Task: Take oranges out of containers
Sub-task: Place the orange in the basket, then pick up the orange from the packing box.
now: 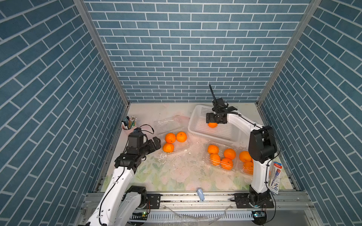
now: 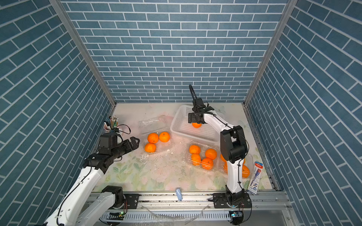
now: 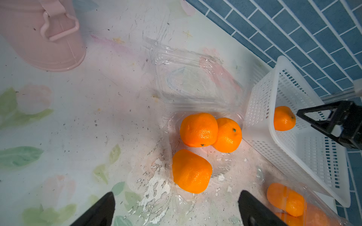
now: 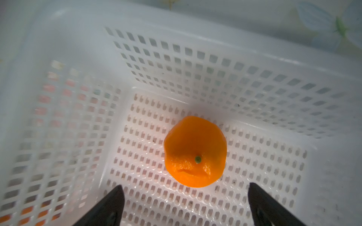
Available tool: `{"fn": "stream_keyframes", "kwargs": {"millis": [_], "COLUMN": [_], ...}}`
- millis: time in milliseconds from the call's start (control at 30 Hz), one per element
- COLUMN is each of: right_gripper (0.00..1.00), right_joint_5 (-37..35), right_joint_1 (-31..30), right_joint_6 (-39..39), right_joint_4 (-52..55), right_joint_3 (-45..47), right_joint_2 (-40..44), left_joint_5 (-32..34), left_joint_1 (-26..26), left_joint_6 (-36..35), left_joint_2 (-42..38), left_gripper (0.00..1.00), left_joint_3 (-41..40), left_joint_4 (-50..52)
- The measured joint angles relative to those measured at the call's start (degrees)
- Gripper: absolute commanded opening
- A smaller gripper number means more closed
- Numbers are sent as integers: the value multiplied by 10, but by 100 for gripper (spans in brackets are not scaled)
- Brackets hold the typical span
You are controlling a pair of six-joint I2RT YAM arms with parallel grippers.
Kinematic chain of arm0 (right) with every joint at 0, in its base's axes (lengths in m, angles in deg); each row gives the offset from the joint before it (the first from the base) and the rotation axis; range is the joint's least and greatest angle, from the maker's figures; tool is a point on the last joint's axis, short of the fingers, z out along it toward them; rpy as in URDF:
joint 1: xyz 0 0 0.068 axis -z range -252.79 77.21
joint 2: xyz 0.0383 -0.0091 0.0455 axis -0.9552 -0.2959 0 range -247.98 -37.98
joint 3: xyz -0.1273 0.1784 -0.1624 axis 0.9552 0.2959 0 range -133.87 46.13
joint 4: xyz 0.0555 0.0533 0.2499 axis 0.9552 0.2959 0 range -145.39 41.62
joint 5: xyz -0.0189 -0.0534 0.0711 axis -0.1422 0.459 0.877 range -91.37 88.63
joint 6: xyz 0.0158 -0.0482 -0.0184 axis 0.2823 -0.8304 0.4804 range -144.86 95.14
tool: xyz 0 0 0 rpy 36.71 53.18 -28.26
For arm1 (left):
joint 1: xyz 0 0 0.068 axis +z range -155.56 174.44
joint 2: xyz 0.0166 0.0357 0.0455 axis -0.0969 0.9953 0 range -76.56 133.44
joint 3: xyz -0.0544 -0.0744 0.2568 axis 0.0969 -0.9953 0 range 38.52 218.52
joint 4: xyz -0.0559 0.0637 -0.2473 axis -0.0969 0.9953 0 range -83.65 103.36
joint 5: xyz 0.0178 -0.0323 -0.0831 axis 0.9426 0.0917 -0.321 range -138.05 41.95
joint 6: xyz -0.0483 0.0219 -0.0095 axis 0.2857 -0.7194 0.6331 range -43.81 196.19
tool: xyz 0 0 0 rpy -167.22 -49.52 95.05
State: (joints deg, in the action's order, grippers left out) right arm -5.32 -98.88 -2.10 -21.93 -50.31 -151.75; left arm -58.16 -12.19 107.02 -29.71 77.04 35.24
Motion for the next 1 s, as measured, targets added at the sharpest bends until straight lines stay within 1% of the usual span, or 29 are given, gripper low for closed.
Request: {"fn": "stream_keyframes", "kwargs": {"millis": [200, 333, 400, 533, 633, 800, 1000], "right_gripper": [88, 86, 86, 85, 84, 82, 79], "right_joint_5": [55, 79, 91, 119, 137, 154, 158], "right_joint_1": [-9, -42, -71, -121, -141, -163, -226], "right_joint_6": [15, 14, 5, -39, -58, -42, 4], "right_joint_4": [0, 4, 11, 34, 60, 66, 38], "right_joint_3": [18, 19, 18, 11, -17, -17, 3], "right_joint_2": [103, 130, 131, 123, 98, 76, 59], "left_joint_5": [0, 1, 2, 5, 11, 31, 49], "left_joint_1": [0, 0, 0, 0, 0, 0, 0], "left_joint_6": [-3, -6, -7, -7, -7, -7, -6], "left_joint_2": [0, -2, -7, -19, -26, -39, -45], "left_gripper": [99, 99, 99, 99, 99, 99, 99], "left_joint_3": [0, 0, 0, 0, 0, 0, 0], "left_joint_4": [4, 8, 9, 12, 22, 41, 43]}}
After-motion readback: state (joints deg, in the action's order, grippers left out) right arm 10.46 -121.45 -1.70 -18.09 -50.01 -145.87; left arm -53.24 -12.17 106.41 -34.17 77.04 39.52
